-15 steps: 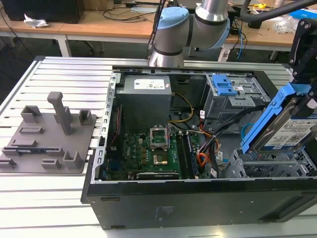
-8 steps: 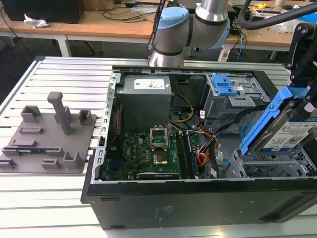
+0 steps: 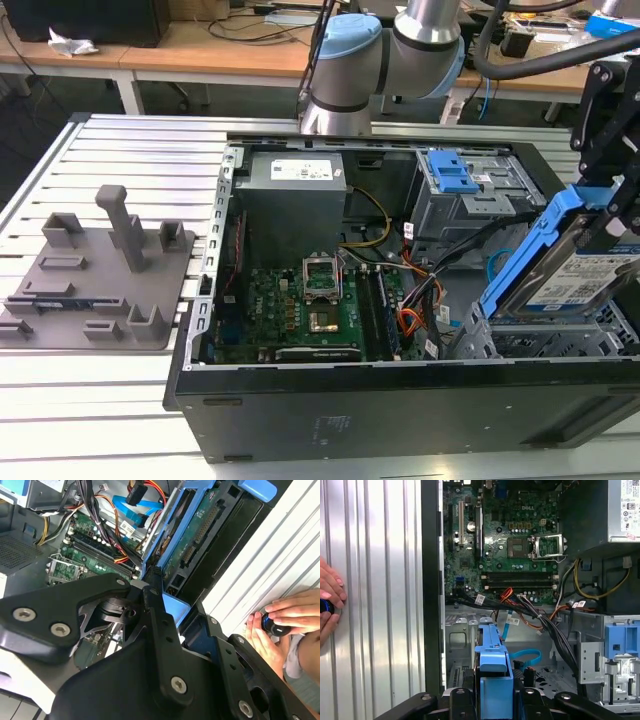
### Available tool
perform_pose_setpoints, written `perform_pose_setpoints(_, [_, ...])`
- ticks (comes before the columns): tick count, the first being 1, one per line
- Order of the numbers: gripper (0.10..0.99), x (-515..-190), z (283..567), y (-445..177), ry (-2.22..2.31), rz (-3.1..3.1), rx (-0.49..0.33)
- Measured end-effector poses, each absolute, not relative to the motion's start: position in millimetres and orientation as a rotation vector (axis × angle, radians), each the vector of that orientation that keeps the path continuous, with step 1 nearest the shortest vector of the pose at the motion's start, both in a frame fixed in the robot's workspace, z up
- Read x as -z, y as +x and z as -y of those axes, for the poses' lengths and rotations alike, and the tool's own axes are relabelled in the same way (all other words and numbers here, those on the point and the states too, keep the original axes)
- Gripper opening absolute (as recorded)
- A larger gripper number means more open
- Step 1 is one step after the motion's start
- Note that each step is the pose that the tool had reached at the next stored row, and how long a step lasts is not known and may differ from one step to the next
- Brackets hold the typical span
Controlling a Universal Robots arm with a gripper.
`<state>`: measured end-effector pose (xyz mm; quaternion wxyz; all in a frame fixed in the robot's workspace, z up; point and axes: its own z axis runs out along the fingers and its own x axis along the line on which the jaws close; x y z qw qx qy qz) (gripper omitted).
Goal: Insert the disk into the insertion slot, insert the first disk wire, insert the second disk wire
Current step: 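Insert the disk into the insertion slot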
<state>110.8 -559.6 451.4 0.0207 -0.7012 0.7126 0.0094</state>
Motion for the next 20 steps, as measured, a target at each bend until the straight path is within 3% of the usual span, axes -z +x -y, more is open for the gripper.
perform_pose_setpoints(18, [0.365,-415,560,111,-2.176,-2.208,-0.029])
perform_pose_setpoints(20, [0.435,-410,560,111,-2.176,-2.208,-0.029])
